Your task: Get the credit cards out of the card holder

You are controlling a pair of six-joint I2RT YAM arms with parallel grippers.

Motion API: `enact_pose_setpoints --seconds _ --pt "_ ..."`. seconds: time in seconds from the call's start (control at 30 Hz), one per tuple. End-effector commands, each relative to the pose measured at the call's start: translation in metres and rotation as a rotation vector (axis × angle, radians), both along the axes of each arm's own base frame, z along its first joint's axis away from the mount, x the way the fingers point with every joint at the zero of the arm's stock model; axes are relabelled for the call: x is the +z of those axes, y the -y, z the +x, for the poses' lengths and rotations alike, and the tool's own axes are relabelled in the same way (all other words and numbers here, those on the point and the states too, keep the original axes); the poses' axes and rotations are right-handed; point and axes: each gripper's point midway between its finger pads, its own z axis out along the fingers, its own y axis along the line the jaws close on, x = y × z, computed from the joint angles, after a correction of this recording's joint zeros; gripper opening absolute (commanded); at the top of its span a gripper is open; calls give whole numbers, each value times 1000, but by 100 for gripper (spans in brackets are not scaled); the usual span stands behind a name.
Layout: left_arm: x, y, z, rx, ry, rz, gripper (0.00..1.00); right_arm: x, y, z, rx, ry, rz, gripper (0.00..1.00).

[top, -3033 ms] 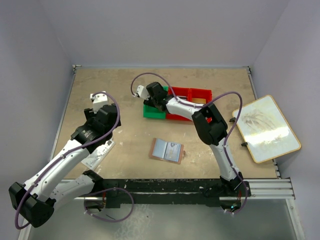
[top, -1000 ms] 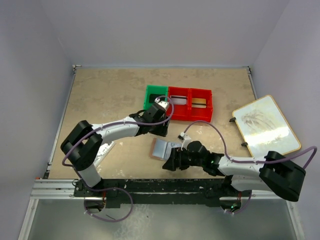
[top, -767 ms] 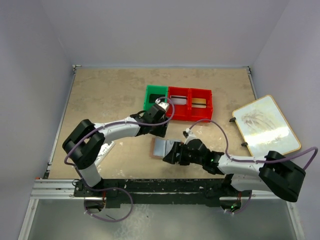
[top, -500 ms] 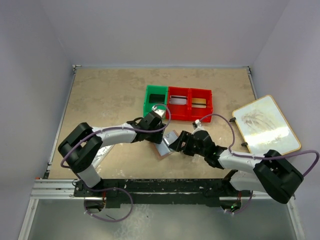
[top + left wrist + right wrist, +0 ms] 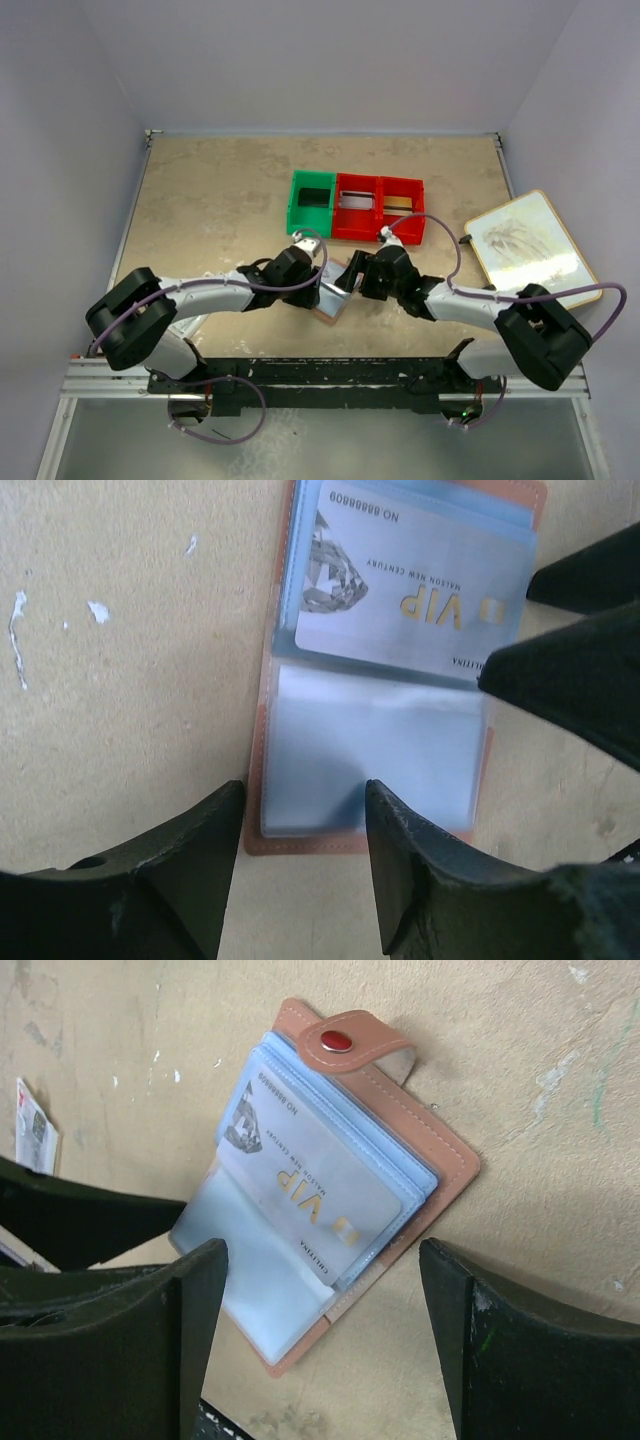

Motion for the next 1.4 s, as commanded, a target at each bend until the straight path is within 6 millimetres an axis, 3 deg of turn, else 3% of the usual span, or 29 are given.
enact_pose_setpoints --seconds 0.0,0.13,0.3,0.4,0.5,0.6,0.7,0.77,0.93,1.07,1.17,1.23,1.37 --pt "14 3 -5 39 17 -68 49 -5 12 7 -24 9 -90 81" --pt "16 11 -19 39 8 -113 49 -2 2 13 45 35 -107 81" --pt "12 38 -40 -2 -4 -177 49 -3 -27 14 205 36 -72 79" --pt "10 59 -50 -39 -3 -164 48 -6 -36 24 265 71 -100 78" --pt "11 77 -64 -63 15 -163 48 -12 -48 20 373 63 -114 75" --pt "16 91 -74 -72 26 -193 48 -13 -54 16 438 76 -110 74" --pt "23 105 -82 -99 31 -219 49 -1 -64 8 526 120 -53 75" --pt "27 108 -86 -100 53 -201 49 2 -53 18 450 114 -116 74" --pt "42 89 -101 -52 118 -164 50 39 -22 39 203 156 -181 76" --pt "52 55 -103 36 143 -154 51 65 -15 34 86 188 -71 80" --pt "65 26 -94 113 186 -132 55 77 -12 29 31 217 29 80" --pt "71 9 -85 152 235 -91 64 79 -16 20 27 204 120 79" --pt "71 -18 -58 224 295 30 69 87 -30 1 79 211 309 75"
